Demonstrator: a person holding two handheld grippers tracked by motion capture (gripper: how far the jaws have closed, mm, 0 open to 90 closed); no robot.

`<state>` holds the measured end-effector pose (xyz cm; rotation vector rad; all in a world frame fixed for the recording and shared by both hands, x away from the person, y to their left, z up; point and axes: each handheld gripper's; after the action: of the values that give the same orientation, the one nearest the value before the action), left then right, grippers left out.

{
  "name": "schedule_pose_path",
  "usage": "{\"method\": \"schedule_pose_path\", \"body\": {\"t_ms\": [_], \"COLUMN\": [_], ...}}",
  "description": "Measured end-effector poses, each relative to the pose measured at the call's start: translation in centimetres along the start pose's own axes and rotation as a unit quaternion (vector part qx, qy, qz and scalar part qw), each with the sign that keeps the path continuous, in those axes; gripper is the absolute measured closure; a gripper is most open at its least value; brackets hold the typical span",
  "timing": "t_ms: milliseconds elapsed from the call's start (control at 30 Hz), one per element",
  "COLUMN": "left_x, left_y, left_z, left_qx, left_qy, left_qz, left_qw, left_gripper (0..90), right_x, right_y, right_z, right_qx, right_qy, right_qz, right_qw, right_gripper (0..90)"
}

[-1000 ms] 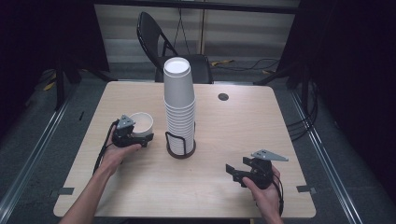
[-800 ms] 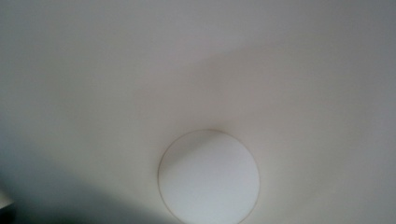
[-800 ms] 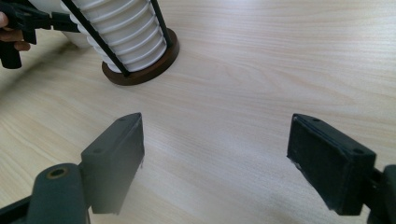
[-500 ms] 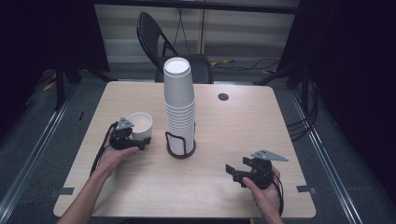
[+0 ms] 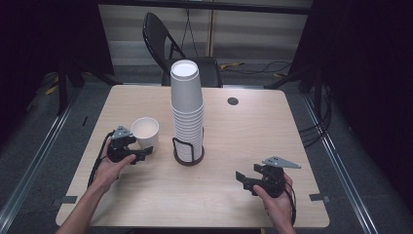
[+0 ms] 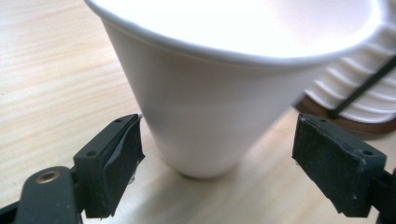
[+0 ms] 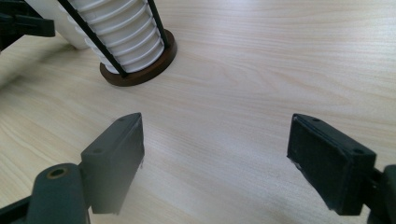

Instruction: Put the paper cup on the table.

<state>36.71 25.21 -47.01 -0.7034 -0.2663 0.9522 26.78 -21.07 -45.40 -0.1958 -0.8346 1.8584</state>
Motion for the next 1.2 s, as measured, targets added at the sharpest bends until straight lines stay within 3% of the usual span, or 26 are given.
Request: {"method": "schedule_pose_path", "body": {"t_ms": [100, 300, 467, 767, 867, 933, 1000, 1100, 1200], "left_x": [-0.7, -2.1, -3.8, -7.1, -8.1, -8.6, -9.1, -9.8, -10.0], "left_y": [0.4, 1.2, 1.7, 2.7, 2.9, 3.3, 3.8, 4.7, 5.2], "left_z": [0.8, 2.0, 2.5, 4.4, 5.0, 5.2, 5.1, 4.6, 4.2], "left_qx": [-0.008, -0.027, -0.035, -0.062, -0.07, -0.077, -0.076, -0.064, -0.057], "left_qy": [0.002, 0.01, 0.031, 0.052, 0.047, 0.055, 0.049, 0.062, 0.063], "left_qz": [-0.006, 0.002, -0.025, -0.037, -0.045, -0.039, -0.044, -0.05, -0.057], "left_qw": [1.0, 0.9996, 0.9986, 0.996, 0.9954, 0.9947, 0.9949, 0.9948, 0.9948], "left_gripper": [15.9, 17.7, 15.9, 15.8, 15.8, 15.8, 15.8, 15.9, 15.9], "right_x": [-0.1, -0.2, -0.4, -0.6, -0.6, -0.5, -0.4, -0.4, -0.4], "right_y": [0.0, 0.1, 0.2, 0.3, 0.4, 0.4, 0.4, 0.6, 0.9], "right_z": [0.0, 0.1, 0.1, 0.0, 0.0, 0.1, 0.2, 0.1, -0.4], "right_qx": [-0.001, -0.002, -0.002, -0.005, -0.008, -0.011, -0.016, -0.016, -0.007], "right_qy": [0.001, 0.002, 0.004, 0.009, 0.01, 0.011, 0.011, 0.013, 0.015], "right_qz": [-0.002, -0.003, -0.003, -0.006, -0.006, -0.006, -0.005, -0.004, -0.002], "right_qw": [1.0, 1.0, 1.0, 0.9999, 0.9999, 0.9999, 0.9998, 0.9998, 0.9999], "right_gripper": [18.4, 18.4, 18.4, 18.4, 18.4, 18.3, 18.2, 17.4, 16.2]}}
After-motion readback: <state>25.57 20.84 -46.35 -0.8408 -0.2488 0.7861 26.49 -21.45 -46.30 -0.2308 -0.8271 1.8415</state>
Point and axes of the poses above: each handheld gripper's, and its own axes: z roughly backward along the jaws, y roughly out of its underside, x roughly to its left, and after that the axes turned 15 degrees about x, right-handed
